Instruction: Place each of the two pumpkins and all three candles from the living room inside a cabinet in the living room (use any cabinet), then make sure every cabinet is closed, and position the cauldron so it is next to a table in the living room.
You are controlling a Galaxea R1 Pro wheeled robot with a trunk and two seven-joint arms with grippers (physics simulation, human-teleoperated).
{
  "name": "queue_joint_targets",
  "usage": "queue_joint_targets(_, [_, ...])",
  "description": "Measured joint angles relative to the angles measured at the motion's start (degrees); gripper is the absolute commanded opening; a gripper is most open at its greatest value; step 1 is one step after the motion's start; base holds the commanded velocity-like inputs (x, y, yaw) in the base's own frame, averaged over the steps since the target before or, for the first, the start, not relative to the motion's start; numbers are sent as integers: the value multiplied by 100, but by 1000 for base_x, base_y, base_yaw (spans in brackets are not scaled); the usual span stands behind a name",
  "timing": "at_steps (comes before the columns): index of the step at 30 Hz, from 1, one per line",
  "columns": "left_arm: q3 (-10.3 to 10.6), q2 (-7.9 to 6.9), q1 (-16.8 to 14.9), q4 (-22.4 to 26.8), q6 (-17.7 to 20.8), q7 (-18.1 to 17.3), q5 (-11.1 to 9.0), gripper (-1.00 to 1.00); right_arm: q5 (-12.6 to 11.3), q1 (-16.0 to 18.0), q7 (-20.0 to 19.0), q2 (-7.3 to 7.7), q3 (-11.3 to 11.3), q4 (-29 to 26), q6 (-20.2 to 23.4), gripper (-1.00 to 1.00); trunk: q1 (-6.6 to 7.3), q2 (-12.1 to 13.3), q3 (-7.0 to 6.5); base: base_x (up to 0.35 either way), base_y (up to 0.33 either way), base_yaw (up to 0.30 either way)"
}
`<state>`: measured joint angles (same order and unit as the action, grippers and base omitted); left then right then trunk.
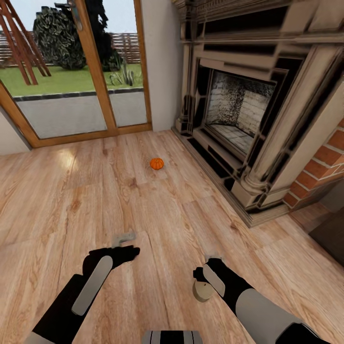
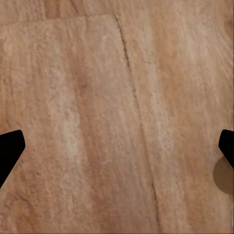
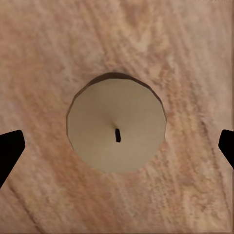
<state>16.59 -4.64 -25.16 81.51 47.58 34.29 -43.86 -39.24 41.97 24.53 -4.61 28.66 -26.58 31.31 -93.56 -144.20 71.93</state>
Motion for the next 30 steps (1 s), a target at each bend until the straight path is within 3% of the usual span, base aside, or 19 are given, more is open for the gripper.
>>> queue_joint_targets(10, [-7,-11,33,480,10,9,-6,100,10,0,-8,-6,0,22,-187,100,-21,-10,177,0,0,0])
queue_joint_targets(30, [-6,2,42,513,14,9,-6,100,7,0,-21,-10,33,30,-505,100,-73,-37,620,0,0,0])
